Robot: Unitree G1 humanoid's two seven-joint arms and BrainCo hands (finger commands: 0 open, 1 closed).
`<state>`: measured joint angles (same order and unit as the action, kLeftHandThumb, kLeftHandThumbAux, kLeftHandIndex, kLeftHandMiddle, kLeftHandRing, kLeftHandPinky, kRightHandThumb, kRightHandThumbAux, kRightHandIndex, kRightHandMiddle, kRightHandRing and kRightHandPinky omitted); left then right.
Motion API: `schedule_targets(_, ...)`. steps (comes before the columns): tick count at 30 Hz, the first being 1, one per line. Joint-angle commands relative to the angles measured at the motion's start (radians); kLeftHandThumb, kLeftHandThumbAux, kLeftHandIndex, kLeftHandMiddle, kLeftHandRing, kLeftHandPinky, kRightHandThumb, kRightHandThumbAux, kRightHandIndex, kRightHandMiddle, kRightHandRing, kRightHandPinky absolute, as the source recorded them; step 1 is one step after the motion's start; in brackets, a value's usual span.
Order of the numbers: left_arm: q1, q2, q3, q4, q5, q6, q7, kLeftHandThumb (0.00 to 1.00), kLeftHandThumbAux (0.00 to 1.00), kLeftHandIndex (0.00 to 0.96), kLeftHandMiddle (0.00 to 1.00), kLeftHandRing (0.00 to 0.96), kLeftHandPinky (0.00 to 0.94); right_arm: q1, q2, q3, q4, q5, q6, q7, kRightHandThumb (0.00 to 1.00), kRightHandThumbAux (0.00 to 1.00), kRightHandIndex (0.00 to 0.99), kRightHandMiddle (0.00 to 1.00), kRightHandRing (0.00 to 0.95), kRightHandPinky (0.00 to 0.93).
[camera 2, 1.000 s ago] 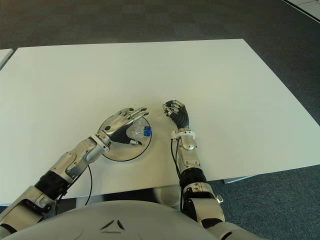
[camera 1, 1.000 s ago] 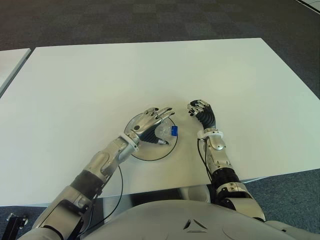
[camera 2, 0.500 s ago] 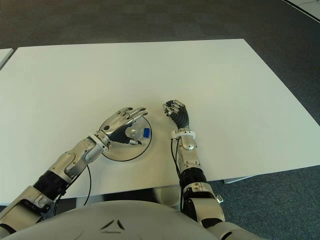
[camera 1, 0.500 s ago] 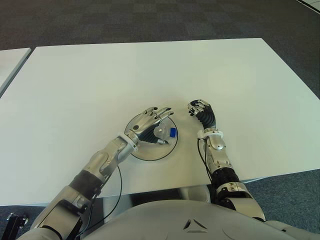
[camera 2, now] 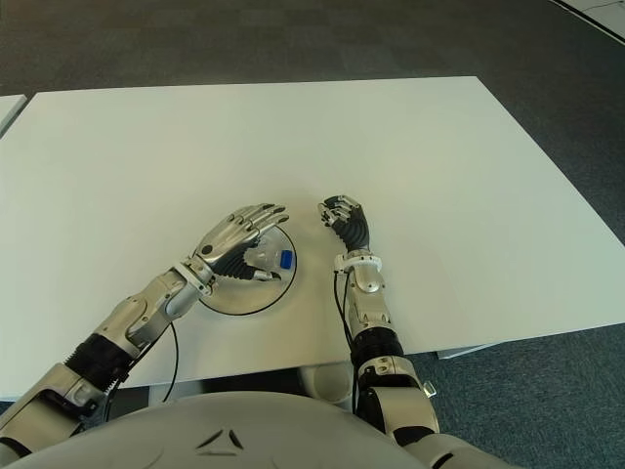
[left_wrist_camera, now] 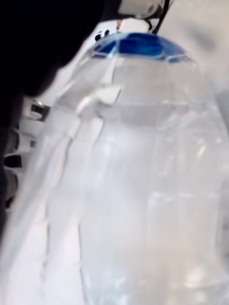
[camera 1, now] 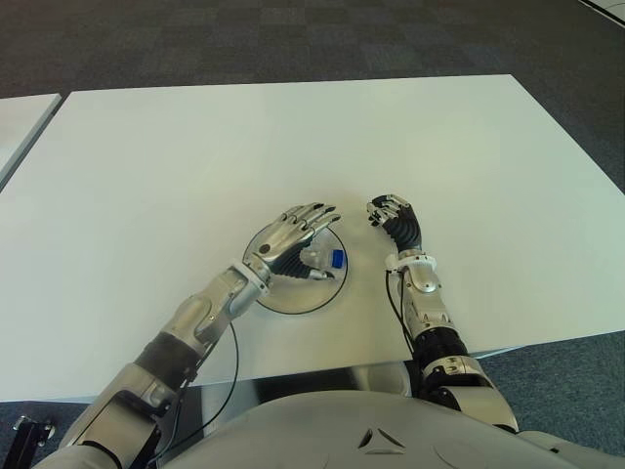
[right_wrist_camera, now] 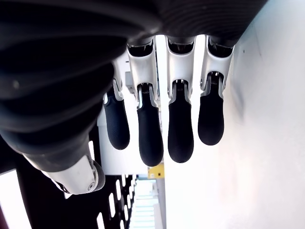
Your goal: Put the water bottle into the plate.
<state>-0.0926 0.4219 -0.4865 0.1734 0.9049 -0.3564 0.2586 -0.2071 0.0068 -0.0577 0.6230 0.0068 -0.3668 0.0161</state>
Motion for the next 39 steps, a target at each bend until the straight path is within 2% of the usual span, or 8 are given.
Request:
schedule_targets(1,0.01,0.0,-0.001,0.02,0.025,0.007,0.049,0.069,0.406,0.0,0.0,0.0,0.0,0.009,0.004,0.001,0.009,0.011,0.022,0.013,0.707,0.729,0.429,0.545,0.559,0.57)
schedule_targets(15,0.011,-0.005,-0.014,0.021,0.119,0.066,0.162,0.108,0.325,0.0,0.0,0.0,0.0,0.007,0.0,0.0,0.013,0.007,0.012,0.021,0.706,0.73,0.429,0.556,0.569,0.577)
schedule_targets(23,0.017,-0.006,-0.014,0.009,0.131,0.082,0.196,0.132,0.289,0.0,0.0,0.0,0.0,0.006,0.0,0.002,0.011,-0.004,0.027,0.002,0.706,0.73,0.428,0.548,0.556,0.539)
schedule_targets(29,0.022,-0.011,-0.012,0.006,0.134,0.092,0.229,0.122,0.293,0.0,0.0,0.0,0.0,0.007,0.003,0.0,0.01,0.0,0.027,-0.002,0.707,0.73,0.428,0.543,0.553,0.551)
schedule_targets(36,0.038,-0.021,0.01,-0.001,0.091,0.092,0.248,0.061,0.327,0.0,0.0,0.0,0.0,0.009,0.004,0.002,0.002,-0.001,0.033,-0.009,0.707,0.73,0.428,0.55,0.562,0.563)
schedule_targets(39,0.052,-0.028,0.042,0.009,0.024,0.046,0.284,0.044,0.339,0.0,0.0,0.0,0.0,0.01,0.004,0.002,0.0,-0.002,0.035,-0.01,0.707,0.73,0.428,0.553,0.563,0.562)
